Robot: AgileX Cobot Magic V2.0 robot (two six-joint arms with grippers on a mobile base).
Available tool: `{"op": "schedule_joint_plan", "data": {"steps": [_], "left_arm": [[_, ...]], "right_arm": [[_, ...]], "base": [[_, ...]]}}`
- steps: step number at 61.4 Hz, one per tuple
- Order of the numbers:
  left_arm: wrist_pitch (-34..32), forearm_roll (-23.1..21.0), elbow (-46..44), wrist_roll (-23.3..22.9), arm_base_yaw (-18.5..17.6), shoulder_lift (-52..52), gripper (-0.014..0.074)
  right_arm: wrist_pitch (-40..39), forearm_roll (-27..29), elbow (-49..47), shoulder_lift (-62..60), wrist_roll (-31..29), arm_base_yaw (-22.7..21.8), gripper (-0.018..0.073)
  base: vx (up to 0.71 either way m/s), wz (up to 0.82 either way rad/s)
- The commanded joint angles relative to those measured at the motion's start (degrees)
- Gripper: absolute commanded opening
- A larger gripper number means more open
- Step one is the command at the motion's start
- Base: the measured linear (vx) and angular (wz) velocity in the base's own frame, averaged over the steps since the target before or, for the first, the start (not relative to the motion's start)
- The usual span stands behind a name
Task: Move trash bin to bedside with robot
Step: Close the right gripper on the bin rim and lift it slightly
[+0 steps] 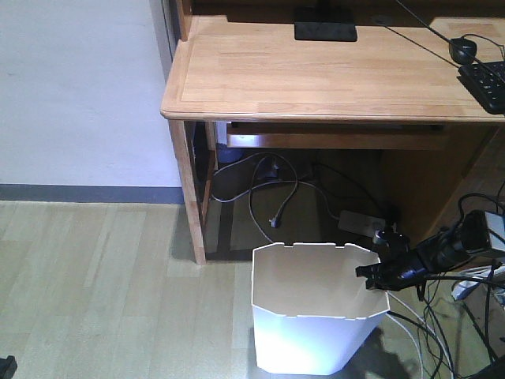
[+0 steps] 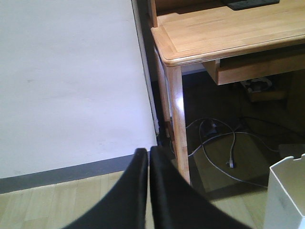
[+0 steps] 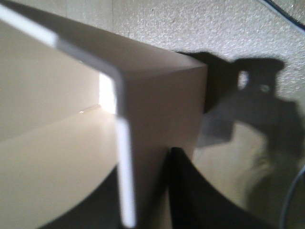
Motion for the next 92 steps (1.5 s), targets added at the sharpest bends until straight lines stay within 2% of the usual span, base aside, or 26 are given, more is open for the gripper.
{"op": "schedule_joint_plan", "data": {"steps": [1, 22, 27, 30, 34, 35, 37, 40, 47, 53, 67, 79, 85, 92], "left_arm": [[-4.0, 0.0, 1.0, -0.3, 0.2, -0.7, -0.0007], [-4.0, 0.0, 1.0, -0.3, 0.2, -0.7, -0.0007], [-4.0, 0.0, 1.0, -0.3, 0.2, -0.7, -0.0007], [-4.0, 0.0, 1.0, -0.3, 0.2, -0.7, -0.0007], [-4.0, 0.0, 1.0, -0.3, 0.2, -0.7, -0.0007], [-4.0, 0.0, 1.0, -0.3, 0.2, -0.7, -0.0007], [-4.0, 0.0, 1.0, -0.3, 0.2, -0.7, -0.0007], [-4.0, 0.0, 1.0, -0.3, 0.2, -0.7, -0.0007], [-4.0, 0.0, 1.0, -0.3, 0.2, -0.7, -0.0007], [-4.0, 0.0, 1.0, -0.3, 0.2, -0.7, -0.0007], [-4.0, 0.0, 1.0, -0.3, 0.2, -0.7, -0.0007], [-4.0, 0.0, 1.0, -0.3, 0.2, -0.7, -0.0007], [-4.0, 0.0, 1.0, -0.3, 0.2, -0.7, -0.0007], [-4.0, 0.0, 1.0, -0.3, 0.2, -0.7, -0.0007]], "right_arm": [[5.1, 1.8, -0.7, -4.1, 1.2, -0.1, -0.0012], [12.7, 5.1, 0.1, -8.1, -0.5, -0.1, -0.0006], [10.3, 7.7, 3.8, -10.0, -1.3, -0.1, -0.0004], [6.7, 11.2, 8.0, -11.7, -3.7, -0.2, -0.0004], [3.3, 17.5, 13.2, -14.1, -10.0, -0.2, -0.0004], [2.4, 20.2, 15.1, -15.3, -14.4, -0.2, -0.0004], [2.5, 23.9, 17.3, -16.2, -18.2, -0.2, -0.0004], [4.1, 29.8, 20.9, -18.5, -27.7, -0.6, -0.0004], [8.0, 39.0, 28.8, -23.1, -38.0, -2.2, -0.0004], [8.1, 43.2, 34.9, -27.2, -42.2, -3.8, -0.0004], [11.8, 41.0, 44.6, -36.9, -43.7, -7.5, -0.0004], [13.0, 36.4, 48.0, -43.5, -44.7, -7.2, -0.0004], [17.1, 33.7, 48.2, -45.0, -44.6, -7.2, -0.0003], [24.3, 33.9, 48.2, -45.4, -44.6, -7.3, -0.0003]], "base": [[0.0, 0.0], [0.0, 0.0], [0.0, 0.0], [0.0, -0.01], [0.0, -0.01], [0.0, 0.0], [0.0, 0.0], [0.0, 0.0], [0.0, 0.0], [0.0, 0.0], [0.0, 0.0], [0.0, 0.0], [0.0, 0.0], [0.0, 0.0]]}}
